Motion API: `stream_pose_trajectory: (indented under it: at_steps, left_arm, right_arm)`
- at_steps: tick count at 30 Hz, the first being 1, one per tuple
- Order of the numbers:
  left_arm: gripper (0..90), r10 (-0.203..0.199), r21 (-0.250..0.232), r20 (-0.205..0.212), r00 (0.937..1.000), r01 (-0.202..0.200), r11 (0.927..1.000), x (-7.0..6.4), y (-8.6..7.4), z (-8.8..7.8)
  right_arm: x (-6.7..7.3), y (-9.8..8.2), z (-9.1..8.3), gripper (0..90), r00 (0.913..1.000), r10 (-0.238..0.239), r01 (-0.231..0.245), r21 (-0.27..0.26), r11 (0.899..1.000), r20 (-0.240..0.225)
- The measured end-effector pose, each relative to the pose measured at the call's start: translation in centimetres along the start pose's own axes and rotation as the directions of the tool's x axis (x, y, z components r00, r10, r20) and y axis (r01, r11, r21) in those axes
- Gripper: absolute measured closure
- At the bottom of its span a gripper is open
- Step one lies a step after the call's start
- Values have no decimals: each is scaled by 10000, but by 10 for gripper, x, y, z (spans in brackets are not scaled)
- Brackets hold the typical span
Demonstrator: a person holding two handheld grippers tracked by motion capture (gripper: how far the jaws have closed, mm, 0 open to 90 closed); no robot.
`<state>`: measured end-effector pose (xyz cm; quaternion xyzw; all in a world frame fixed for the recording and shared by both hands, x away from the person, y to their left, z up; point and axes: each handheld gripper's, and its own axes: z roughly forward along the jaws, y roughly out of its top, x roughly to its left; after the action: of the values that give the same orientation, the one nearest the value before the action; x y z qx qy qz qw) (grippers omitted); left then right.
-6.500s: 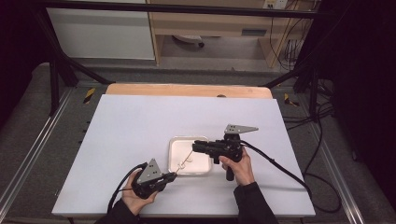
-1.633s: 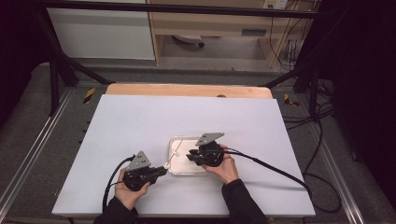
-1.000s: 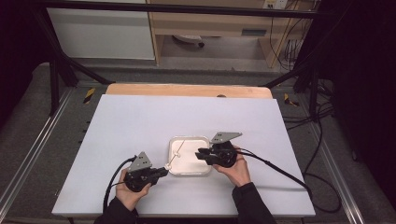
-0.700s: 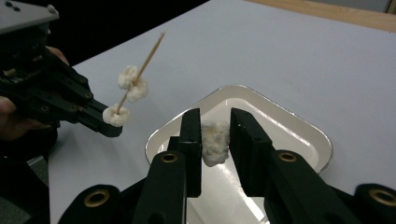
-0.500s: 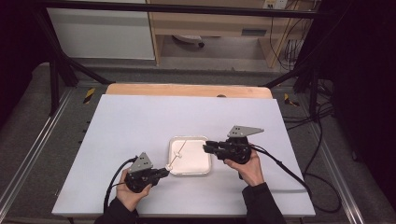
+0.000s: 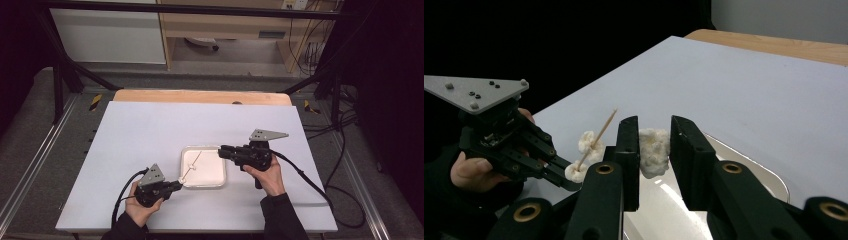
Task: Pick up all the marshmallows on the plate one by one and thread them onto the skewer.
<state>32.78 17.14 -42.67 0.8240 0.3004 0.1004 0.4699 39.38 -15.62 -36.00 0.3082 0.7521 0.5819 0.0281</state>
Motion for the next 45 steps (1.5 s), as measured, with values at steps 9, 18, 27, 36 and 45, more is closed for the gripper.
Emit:
stream_pose_trajectory:
  at_steps: [9,18,27,36,45]
  left_arm:
    - [885,77,5,9,10000,-77,10000,-1,0,0]
    - [885,63,-46,14,10000,-63,10000,-3,1,1]
    - [885,142,-60,51,9999,-142,9999,-4,1,1]
    - [885,144,-69,68,9999,-143,9999,-4,1,1]
    - [886,282,-161,65,9996,-281,9995,-5,1,0]
  right_arm:
    - [1,8,5,744,9995,154,-163,-325,9993,-289]
    - [2,13,12,739,9990,251,-269,-500,9984,-362]
    - [6,13,30,735,9973,384,-409,-383,9984,-633]
    - [7,10,37,733,9939,480,-508,-259,9984,-988]
    - [7,7,41,737,9907,630,-631,30,9980,-1208]
